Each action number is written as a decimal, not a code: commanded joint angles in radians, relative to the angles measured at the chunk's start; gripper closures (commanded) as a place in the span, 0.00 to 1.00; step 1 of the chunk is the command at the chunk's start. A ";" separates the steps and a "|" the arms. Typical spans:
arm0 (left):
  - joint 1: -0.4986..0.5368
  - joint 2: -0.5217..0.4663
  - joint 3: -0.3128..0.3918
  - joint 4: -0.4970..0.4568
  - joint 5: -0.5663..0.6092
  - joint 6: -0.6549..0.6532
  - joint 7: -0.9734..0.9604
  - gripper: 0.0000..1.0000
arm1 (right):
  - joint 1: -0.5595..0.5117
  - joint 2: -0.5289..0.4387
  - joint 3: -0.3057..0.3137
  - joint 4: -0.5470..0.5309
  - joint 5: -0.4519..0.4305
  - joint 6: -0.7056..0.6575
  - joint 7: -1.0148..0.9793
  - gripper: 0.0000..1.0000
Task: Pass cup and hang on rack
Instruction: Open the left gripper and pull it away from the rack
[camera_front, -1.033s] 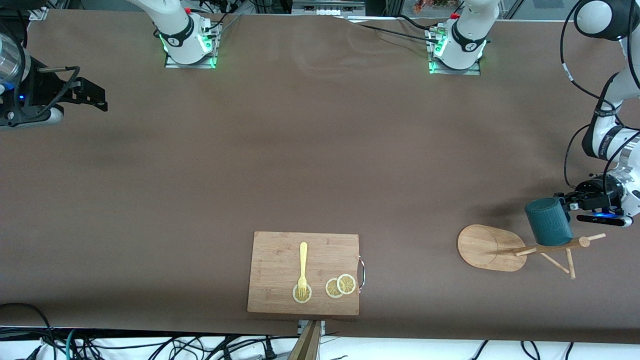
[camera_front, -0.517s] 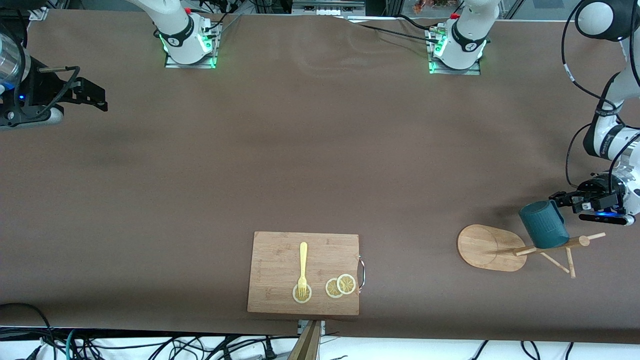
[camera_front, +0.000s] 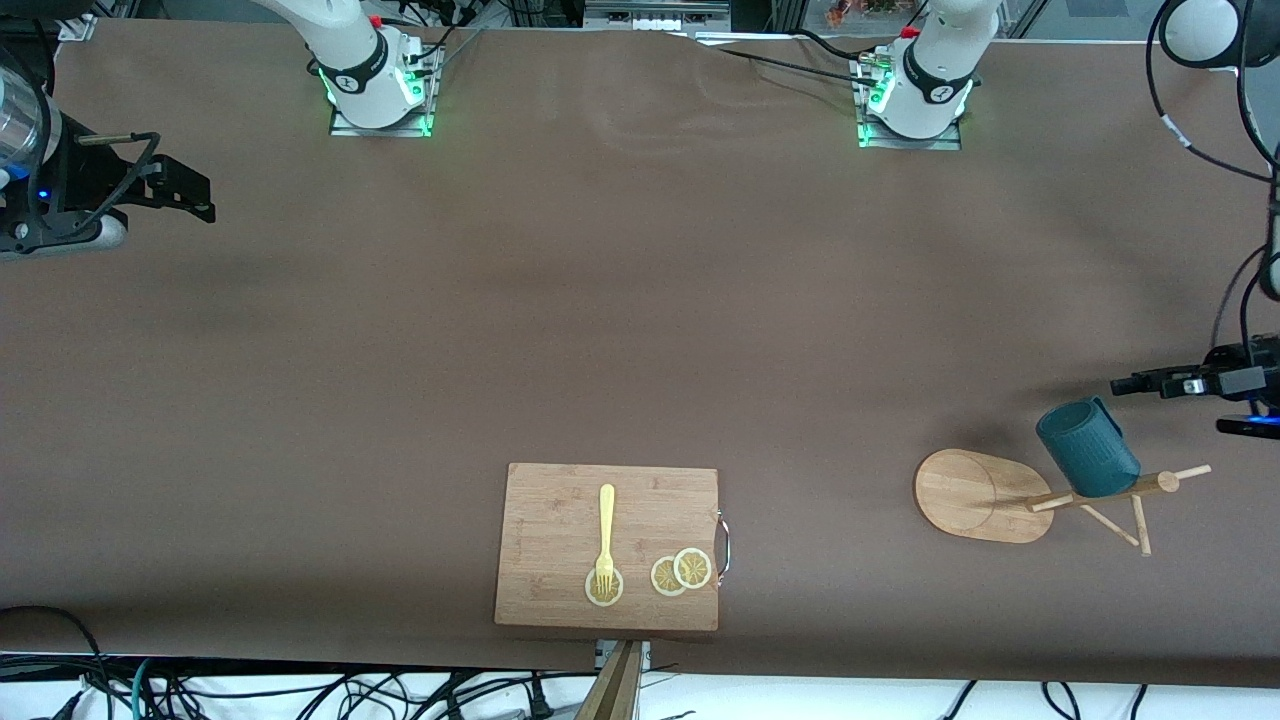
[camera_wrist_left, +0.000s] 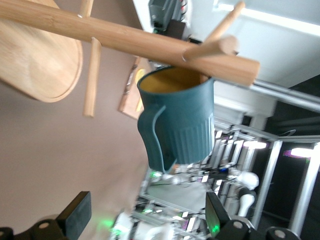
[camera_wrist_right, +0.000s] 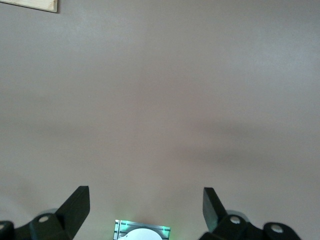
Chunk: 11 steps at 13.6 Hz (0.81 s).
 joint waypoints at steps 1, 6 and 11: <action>-0.019 -0.129 -0.015 -0.003 0.150 0.012 0.009 0.00 | 0.005 0.008 -0.004 0.024 -0.011 -0.019 -0.012 0.00; -0.166 -0.315 -0.016 -0.005 0.502 0.125 -0.001 0.00 | 0.005 0.008 -0.004 0.024 -0.009 -0.020 -0.012 0.00; -0.379 -0.424 -0.018 -0.003 0.899 0.210 -0.007 0.00 | 0.004 0.008 -0.004 0.024 -0.011 -0.020 -0.012 0.00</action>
